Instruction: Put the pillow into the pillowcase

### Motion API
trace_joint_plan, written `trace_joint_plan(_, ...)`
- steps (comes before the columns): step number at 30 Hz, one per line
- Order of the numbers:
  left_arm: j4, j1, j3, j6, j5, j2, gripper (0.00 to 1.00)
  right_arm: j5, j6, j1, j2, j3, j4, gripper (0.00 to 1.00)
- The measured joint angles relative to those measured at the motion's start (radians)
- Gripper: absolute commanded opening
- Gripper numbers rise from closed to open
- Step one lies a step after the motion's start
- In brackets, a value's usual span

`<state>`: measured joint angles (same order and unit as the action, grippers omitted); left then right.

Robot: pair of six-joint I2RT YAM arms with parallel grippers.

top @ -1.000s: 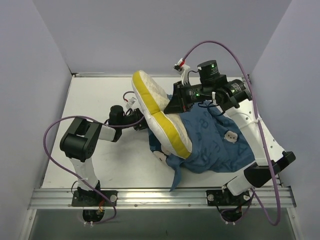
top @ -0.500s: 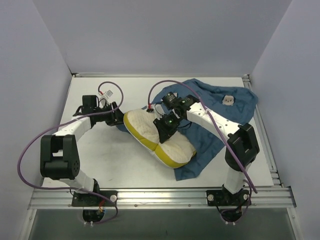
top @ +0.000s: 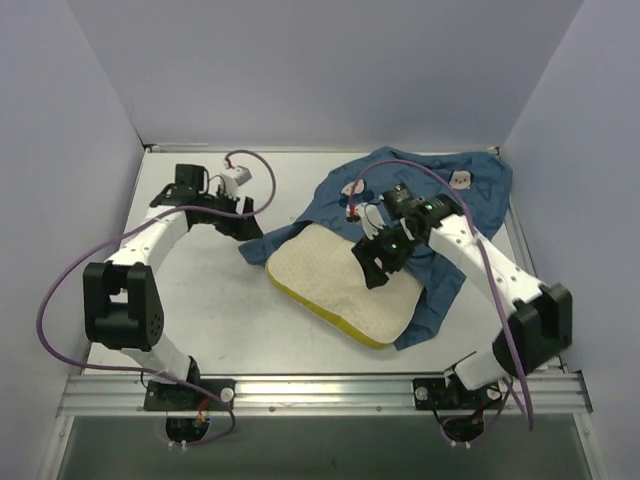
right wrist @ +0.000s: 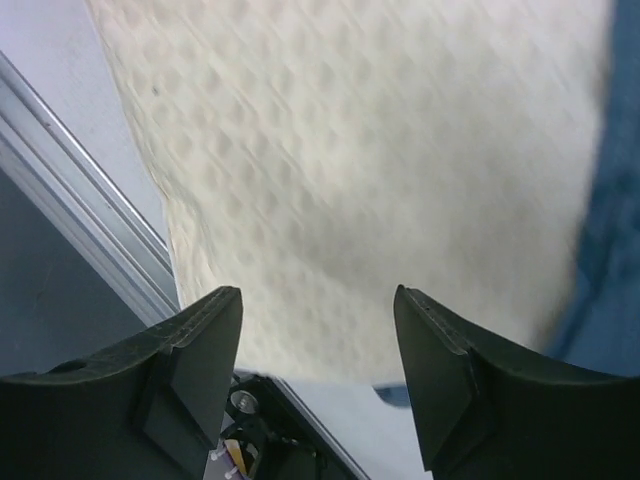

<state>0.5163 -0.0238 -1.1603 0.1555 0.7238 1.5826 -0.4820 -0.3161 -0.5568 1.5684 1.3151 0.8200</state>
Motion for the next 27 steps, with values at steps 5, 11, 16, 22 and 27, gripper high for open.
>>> trace_joint_plan(5,0.019,-0.175,-0.14,0.232,-0.07,0.167,0.83,0.068,0.029,0.128,-0.234,-0.101,0.057,0.74)
trace_joint_plan(11,0.043,-0.279,-0.292,0.39,-0.185,0.406,0.83,0.153,0.109,0.417,-0.256,-0.208,0.12,0.83)
trace_joint_plan(16,0.09,-0.284,-0.348,0.51,-0.22,0.499,0.69,0.193,0.144,0.509,-0.186,-0.229,0.123,0.84)
trace_joint_plan(22,0.21,-0.28,-0.337,0.599,-0.166,0.492,0.22,0.112,0.144,0.505,0.07,-0.128,0.075,0.76)
trace_joint_plan(27,0.27,-0.254,-0.138,0.616,-0.119,0.355,0.0,0.061,0.134,0.45,0.305,0.05,0.037,0.75)
